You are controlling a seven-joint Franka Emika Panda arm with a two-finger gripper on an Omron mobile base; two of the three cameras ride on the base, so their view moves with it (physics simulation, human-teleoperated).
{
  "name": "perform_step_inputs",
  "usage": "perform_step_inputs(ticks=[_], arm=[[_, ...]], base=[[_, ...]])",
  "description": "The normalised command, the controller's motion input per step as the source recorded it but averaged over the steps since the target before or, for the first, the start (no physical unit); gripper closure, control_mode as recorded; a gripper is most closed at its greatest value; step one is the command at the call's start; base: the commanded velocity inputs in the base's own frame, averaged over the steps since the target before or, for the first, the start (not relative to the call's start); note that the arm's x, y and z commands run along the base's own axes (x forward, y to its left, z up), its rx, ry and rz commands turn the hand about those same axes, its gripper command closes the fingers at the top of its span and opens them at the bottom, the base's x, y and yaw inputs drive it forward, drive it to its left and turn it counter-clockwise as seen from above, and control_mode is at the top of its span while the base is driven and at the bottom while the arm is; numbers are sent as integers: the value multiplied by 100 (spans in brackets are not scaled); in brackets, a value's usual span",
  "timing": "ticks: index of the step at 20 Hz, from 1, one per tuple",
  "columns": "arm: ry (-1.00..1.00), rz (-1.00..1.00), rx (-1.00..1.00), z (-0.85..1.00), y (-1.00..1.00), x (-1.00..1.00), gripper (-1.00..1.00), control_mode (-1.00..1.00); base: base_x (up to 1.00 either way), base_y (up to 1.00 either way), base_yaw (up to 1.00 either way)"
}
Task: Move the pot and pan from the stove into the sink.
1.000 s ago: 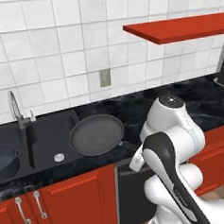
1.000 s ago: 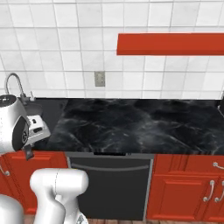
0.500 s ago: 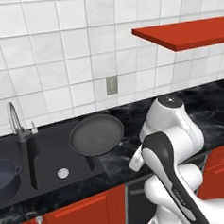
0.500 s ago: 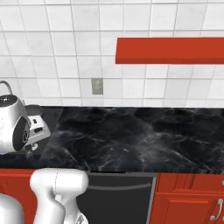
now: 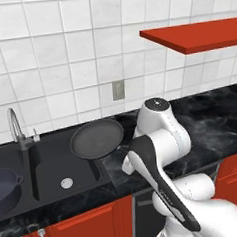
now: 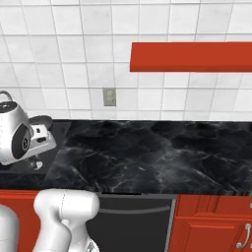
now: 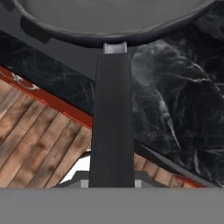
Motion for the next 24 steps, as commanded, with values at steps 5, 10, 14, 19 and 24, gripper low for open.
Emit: perform_step_inputs(ticks=[5, 10, 14, 19, 24], arm=[[3, -3, -5, -1, 13, 9, 100, -100], [3, 3, -1, -10, 4, 2, 100, -100], [10, 12, 0, -26, 3, 6, 100, -100], [9, 10, -2, -28, 17, 19, 100, -100], [8, 2, -3, -14, 36, 40, 100, -100]], base=[[0, 0, 0], [0, 0, 0], [0, 0, 0], [0, 0, 0], [0, 0, 0]])
